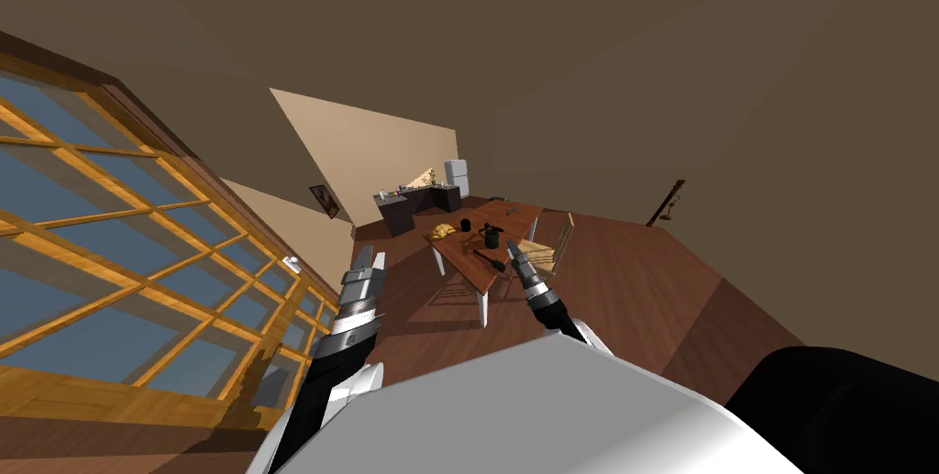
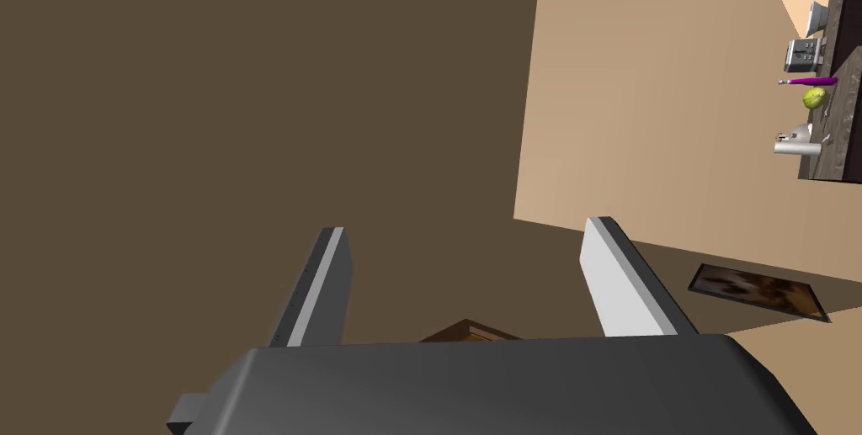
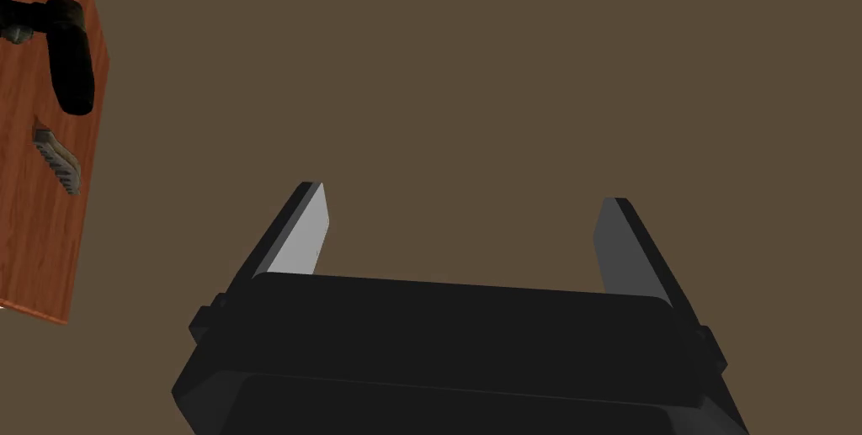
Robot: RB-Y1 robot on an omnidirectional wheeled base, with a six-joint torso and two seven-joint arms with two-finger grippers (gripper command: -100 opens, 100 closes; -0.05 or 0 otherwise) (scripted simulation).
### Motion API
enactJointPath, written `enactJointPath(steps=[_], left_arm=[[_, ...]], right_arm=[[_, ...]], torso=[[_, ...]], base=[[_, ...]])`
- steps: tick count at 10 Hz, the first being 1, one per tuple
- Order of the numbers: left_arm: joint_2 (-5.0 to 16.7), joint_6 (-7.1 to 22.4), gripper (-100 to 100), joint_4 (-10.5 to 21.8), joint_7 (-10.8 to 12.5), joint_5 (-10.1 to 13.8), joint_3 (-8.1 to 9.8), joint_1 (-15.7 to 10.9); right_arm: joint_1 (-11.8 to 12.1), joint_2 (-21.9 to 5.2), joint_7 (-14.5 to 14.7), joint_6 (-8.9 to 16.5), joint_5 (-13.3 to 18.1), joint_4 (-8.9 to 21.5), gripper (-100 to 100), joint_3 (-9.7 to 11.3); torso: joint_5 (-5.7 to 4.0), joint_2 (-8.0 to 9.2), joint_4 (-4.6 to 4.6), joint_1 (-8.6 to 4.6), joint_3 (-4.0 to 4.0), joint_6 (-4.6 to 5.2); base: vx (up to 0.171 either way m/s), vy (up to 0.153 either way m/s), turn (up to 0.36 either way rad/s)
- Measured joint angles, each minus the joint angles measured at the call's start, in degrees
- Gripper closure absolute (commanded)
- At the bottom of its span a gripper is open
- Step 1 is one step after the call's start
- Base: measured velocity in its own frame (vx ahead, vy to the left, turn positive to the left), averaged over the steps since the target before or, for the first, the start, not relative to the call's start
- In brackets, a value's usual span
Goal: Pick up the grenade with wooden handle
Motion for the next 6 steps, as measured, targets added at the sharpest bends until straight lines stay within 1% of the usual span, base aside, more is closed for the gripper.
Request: enactJointPath(steps=[1, 2, 3, 4, 5, 6], left_arm=[[0.00, 0.00, 0, 0.00, 0.00, 0.00, 0.00, 0.00], [0.00, 0.00, 0, 0.00, 0.00, 0.00, 0.00, 0.00], [0.01, 0.00, 0, 0.00, 0.00, 0.00, 0.01, 0.00], [0.01, 0.00, 0, 0.00, 0.00, 0.00, 0.01, 0.00], [0.00, 0.00, 0, 0.00, 0.00, 0.00, 0.00, 0.00], [0.01, 0.00, 0, 0.00, 0.00, 0.00, 0.01, 0.00]], right_arm=[[0.93, -1.54, 0.27, -0.73, 0.28, 2.37, -100, 0.80], [2.47, -2.35, 1.11, -0.18, 1.26, 2.53, -100, 2.84], [2.26, -3.03, 1.38, 0.11, 1.40, 3.77, -100, 3.20], [2.07, -4.18, 1.47, 0.15, 1.57, 5.57, -100, 3.68], [2.37, -5.45, 1.92, 0.06, 2.02, 7.66, -100, 4.77], [2.88, -6.16, 2.22, 0.10, 2.24, 8.75, -100, 5.37]], torso=[[0.03, -0.05, -0.01, 0.10, -0.02, 0.01], [0.04, -0.09, -0.02, 0.11, -0.05, 0.01], [-0.02, -0.06, -0.01, -0.21, -0.03, 0.01], [-0.06, -0.07, -0.01, -0.34, -0.03, 0.01], [-0.04, -0.02, -0.01, -0.19, -0.01, 0.01], [-0.04, -0.04, 0.00, -0.32, -0.01, 0.02]], base=[[0.012, 0.252, 0.034], [-0.009, 0.160, 0.001], [-0.007, 0.136, 0.043], [-0.019, 0.195, 0.069], [-0.008, 0.148, 0.006], [0.015, 0.149, 0.051]])
